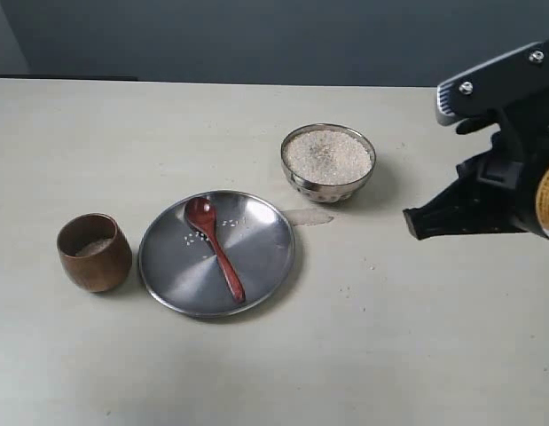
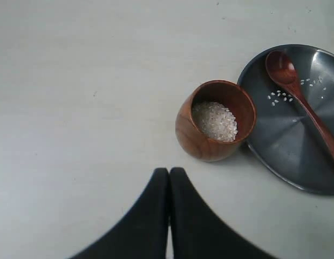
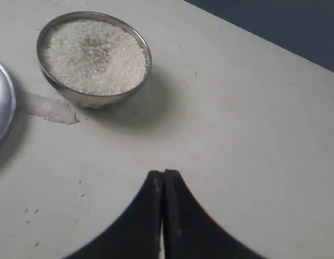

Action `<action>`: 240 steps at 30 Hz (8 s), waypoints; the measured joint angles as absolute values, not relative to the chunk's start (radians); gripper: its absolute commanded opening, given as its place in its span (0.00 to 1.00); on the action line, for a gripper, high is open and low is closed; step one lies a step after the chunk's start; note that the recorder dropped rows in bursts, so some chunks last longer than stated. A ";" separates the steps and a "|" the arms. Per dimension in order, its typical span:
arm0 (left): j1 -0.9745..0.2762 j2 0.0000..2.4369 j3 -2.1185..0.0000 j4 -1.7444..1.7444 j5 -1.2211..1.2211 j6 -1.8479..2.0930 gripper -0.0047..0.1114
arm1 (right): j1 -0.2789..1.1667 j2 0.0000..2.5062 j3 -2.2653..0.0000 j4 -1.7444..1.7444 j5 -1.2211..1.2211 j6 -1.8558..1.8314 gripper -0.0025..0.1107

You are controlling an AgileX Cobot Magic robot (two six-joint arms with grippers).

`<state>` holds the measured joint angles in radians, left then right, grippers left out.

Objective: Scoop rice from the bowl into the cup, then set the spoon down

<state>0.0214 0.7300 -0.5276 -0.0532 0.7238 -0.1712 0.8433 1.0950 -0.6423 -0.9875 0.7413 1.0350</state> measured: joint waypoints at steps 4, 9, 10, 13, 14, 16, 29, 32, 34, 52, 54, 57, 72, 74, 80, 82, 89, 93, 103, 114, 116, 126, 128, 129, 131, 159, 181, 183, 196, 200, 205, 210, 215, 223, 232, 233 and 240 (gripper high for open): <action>0.021 0.730 -0.528 -0.053 0.724 -0.171 0.04 | 0.843 1.052 -0.616 -0.973 0.829 1.043 0.02; 0.021 0.730 -0.528 -0.053 0.724 -0.171 0.04 | 0.843 1.039 -0.612 -0.953 0.959 1.046 0.02; 0.021 0.730 -0.528 -0.053 0.724 -0.171 0.04 | 0.843 1.039 -0.609 -0.953 0.951 1.046 0.02; 0.021 0.730 -0.528 -0.053 0.724 -0.171 0.04 | 0.843 1.039 -0.609 -0.951 0.896 1.046 0.02; 0.021 0.730 -0.528 -0.053 0.724 -0.171 0.04 | 0.843 1.039 -0.609 -0.951 0.877 1.046 0.02; 0.021 0.730 -0.528 -0.053 0.724 -0.171 0.04 | 0.843 1.039 -0.609 -0.951 0.815 1.046 0.02; 0.021 0.730 -0.528 -0.053 0.724 -0.171 0.04 | 0.623 0.781 -0.609 -0.907 0.392 1.048 0.02; 0.021 0.730 -0.528 -0.053 0.724 -0.171 0.04 | 0.513 0.715 -0.609 -0.903 0.396 1.048 0.02; 0.021 0.730 -0.528 -0.053 0.724 -0.171 0.04 | 0.430 0.680 -0.609 -0.895 0.398 1.050 0.02; 0.021 0.730 -0.528 -0.053 0.724 -0.171 0.04 | 0.166 0.586 -0.489 -0.772 0.569 0.957 0.02; 0.021 0.730 -0.528 -0.053 0.724 -0.171 0.04 | 0.166 0.586 -0.455 -0.772 0.492 0.957 0.02; 0.021 0.730 -0.528 -0.053 0.724 -0.171 0.04 | 0.166 0.586 -0.402 -0.751 0.434 0.946 0.02; 0.021 0.730 -0.528 -0.053 0.724 -0.171 0.04 | 0.166 0.586 -0.230 0.083 0.216 -0.036 0.02; 0.021 0.730 -0.528 -0.053 0.724 -0.171 0.04 | 0.164 0.583 -0.219 0.135 0.184 -0.090 0.02; 0.021 0.730 -0.528 -0.053 0.724 -0.171 0.04 | 0.066 0.532 -0.192 0.171 0.144 -0.129 0.02; 0.021 0.730 -0.528 -0.053 0.724 -0.171 0.04 | 0.017 0.518 -0.176 0.171 0.141 -0.131 0.02; 0.021 0.730 -0.528 -0.053 0.724 -0.171 0.04 | -0.162 0.437 -0.106 0.175 0.137 -0.131 0.02; 0.021 0.730 -0.528 -0.053 0.724 -0.171 0.04 | -0.216 0.390 -0.063 0.173 0.130 -0.131 0.02; 0.021 0.730 -0.528 -0.038 0.723 -0.171 0.04 | -0.224 0.261 -0.005 0.158 0.174 -0.131 0.02; 0.021 0.730 -0.528 0.007 0.723 -0.171 0.04 | -0.224 0.011 -0.005 0.144 0.307 -0.134 0.02; 0.021 0.730 -0.528 0.007 0.721 -0.171 0.04 | -0.224 0.007 -0.005 0.152 0.314 -0.134 0.02; 0.021 0.730 -0.528 0.009 0.715 -0.171 0.04 | -0.185 0.005 -0.005 0.165 0.335 -0.134 0.02; 0.021 0.730 -0.528 0.009 0.715 -0.171 0.04 | -0.158 0.005 -0.005 0.165 0.336 -0.134 0.02; 0.021 0.730 -0.528 0.012 0.715 -0.171 0.04 | -0.149 0.005 -0.005 0.165 0.336 -0.135 0.02; 0.021 0.730 -0.528 0.015 0.715 -0.171 0.04 | -0.134 0.005 -0.005 0.165 0.336 -0.138 0.02; 0.021 0.730 -0.528 0.017 0.715 -0.171 0.04 | -0.130 0.005 -0.003 0.159 0.265 -0.112 0.02; 0.021 0.730 -0.528 0.019 0.715 -0.171 0.04 | -0.130 0.005 -0.001 0.052 0.206 0.013 0.02; 0.021 0.730 -0.528 0.019 0.715 -0.171 0.04 | -0.130 0.005 -0.001 0.034 0.227 0.015 0.02; 0.021 0.730 -0.528 0.019 0.715 -0.171 0.04 | -0.130 0.005 -0.001 0.009 0.329 -0.010 0.02; 0.021 0.730 -0.528 0.019 0.715 -0.171 0.04 | -0.130 0.005 -0.001 0.009 0.331 -0.017 0.02; 0.021 0.730 -0.528 0.019 0.715 -0.171 0.04 | -0.130 0.005 -0.001 0.009 0.331 -0.019 0.02; 0.021 0.730 -0.528 0.019 0.715 -0.171 0.04 | -0.130 0.005 -0.001 0.007 0.331 -0.019 0.02; 0.021 0.730 -0.528 0.019 0.715 -0.171 0.04 | -0.130 0.005 -0.001 0.007 0.331 -0.019 0.02; 0.021 0.728 -0.528 0.019 0.715 -0.171 0.04 | -0.130 0.005 -0.001 0.007 0.331 -0.021 0.02; 0.021 0.559 -0.515 0.121 0.604 -0.171 0.04 | -0.130 0.005 -0.001 0.007 0.331 -0.023 0.02; 0.021 0.522 -0.501 0.131 0.565 -0.171 0.04 | -0.130 0.005 -0.001 0.007 0.331 -0.023 0.02; 0.021 0.337 -0.379 0.202 0.427 -0.171 0.04 | -0.130 0.005 -0.001 0.007 0.331 -0.023 0.02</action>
<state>0.0214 0.3367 -0.3788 0.2017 0.4268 -0.1712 -0.1305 0.0048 -0.0011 0.0068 0.3305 -0.0235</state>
